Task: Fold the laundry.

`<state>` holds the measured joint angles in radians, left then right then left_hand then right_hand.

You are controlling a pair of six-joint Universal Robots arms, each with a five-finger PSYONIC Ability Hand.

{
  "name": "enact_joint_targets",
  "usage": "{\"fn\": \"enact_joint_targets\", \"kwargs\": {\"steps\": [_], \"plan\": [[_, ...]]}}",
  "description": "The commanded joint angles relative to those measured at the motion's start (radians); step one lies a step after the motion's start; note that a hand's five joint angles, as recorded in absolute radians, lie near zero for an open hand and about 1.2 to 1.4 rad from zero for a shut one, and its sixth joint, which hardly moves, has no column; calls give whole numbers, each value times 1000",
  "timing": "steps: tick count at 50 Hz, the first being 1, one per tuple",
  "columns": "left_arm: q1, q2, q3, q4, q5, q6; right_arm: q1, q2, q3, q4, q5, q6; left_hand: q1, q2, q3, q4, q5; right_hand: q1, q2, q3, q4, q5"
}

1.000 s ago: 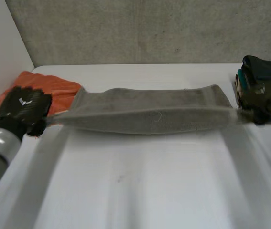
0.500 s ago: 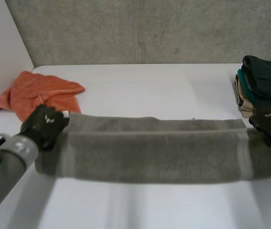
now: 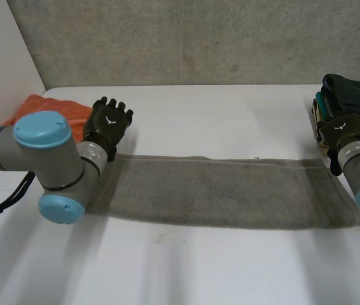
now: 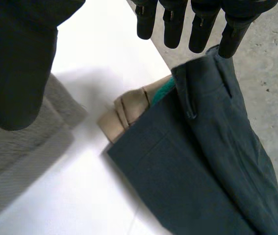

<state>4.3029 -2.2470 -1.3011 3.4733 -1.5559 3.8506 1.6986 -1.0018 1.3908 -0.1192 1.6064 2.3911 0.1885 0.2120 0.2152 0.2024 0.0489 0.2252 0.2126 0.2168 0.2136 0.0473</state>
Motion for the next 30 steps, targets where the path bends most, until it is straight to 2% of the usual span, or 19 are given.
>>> {"fn": "enact_joint_targets", "kwargs": {"steps": [1, 3, 7, 12, 14, 19, 21, 22, 23, 26, 27, 30], "plan": [[14, 171, -145, -16, 10, -138, -8, -242, 217, 160, -135, 66, -14, -37, -41, -28, -49, -41, -28, -32, -29, -37], [15, 211, -190, -16, 13, -158, -22, -273, 260, 194, -176, 72, -14, -37, -41, -28, -49, 24, 37, 32, 35, 27], [20, 279, -303, 1, 16, -175, -146, -327, 382, 236, -275, 66, -14, -37, -41, -28, -49, 139, 151, 147, 150, 142], [24, 296, -385, 35, 16, -177, -286, -331, 505, 173, -377, 74, -14, -37, -41, -28, -49, 218, 230, 226, 229, 221], [24, 296, -395, 44, 16, -177, -297, -327, 530, 133, -391, 74, -14, -37, -41, -28, -49, 235, 248, 244, 247, 239], [26, 288, -411, 64, 16, -178, -309, -268, 576, -28, -396, 77, -14, -37, -41, -28, -49, 446, 459, 455, 458, 450], [27, 285, -409, 69, 14, -181, -309, -229, 573, -88, -388, 76, -14, -37, -41, -28, -49, 765, 778, 774, 777, 769], [27, 285, -409, 69, 14, -181, -310, -221, 570, -100, -385, 74, -14, -37, -41, -28, -49, 1066, 1079, 1075, 1078, 1070], [27, 285, -409, 69, 14, -183, -309, -218, 567, -108, -370, 68, -14, -37, -41, -28, -49, 1170, 1183, 1178, 1182, 1173], [24, 290, -409, 69, 13, -183, -312, -216, 571, -135, -324, 57, -14, -37, -41, -28, -49, 1171, 1184, 1179, 1183, 1174], [23, 299, -412, 69, 13, -183, -316, -228, 564, -158, -283, 56, -14, -37, -41, -28, -49, 1171, 1184, 1179, 1183, 1174], [21, 319, -414, 67, 11, -184, -335, -280, 550, -195, -234, 43, -14, -37, -41, -28, -49, 1171, 1184, 1179, 1183, 1174]]}}
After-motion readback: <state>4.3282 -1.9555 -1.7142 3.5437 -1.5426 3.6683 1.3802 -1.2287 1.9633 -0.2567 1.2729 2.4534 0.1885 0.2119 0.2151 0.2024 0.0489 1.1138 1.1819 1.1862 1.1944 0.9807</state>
